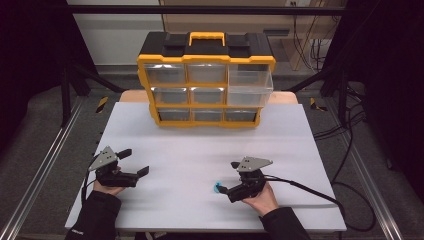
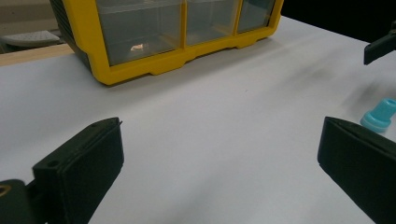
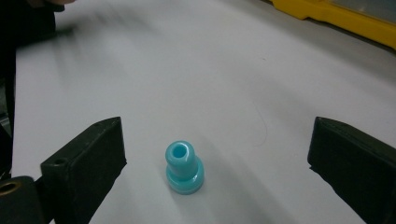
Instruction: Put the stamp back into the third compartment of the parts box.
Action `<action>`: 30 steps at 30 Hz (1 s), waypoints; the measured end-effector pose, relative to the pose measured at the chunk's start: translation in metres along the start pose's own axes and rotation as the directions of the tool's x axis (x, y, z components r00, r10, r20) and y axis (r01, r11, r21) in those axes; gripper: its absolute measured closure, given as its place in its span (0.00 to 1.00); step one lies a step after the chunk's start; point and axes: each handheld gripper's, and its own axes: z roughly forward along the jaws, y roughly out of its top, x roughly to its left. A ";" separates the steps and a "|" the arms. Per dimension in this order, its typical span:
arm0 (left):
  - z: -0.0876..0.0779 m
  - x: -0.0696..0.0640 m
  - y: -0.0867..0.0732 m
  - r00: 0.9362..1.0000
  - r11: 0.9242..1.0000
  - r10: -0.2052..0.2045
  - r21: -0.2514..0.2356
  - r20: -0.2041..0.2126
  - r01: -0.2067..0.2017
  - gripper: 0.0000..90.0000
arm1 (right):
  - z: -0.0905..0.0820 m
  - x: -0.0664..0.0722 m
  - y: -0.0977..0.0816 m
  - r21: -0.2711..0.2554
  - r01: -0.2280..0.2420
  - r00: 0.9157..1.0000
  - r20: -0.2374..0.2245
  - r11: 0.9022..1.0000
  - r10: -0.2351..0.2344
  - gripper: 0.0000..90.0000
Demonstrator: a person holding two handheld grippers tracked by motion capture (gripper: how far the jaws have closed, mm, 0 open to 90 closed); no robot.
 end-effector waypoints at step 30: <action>0.001 0.000 0.000 1.000 1.000 0.002 0.004 -0.001 -0.002 0.00 | 0.015 0.000 -0.008 0.103 0.027 0.994 -0.111 0.994 -0.015 0.59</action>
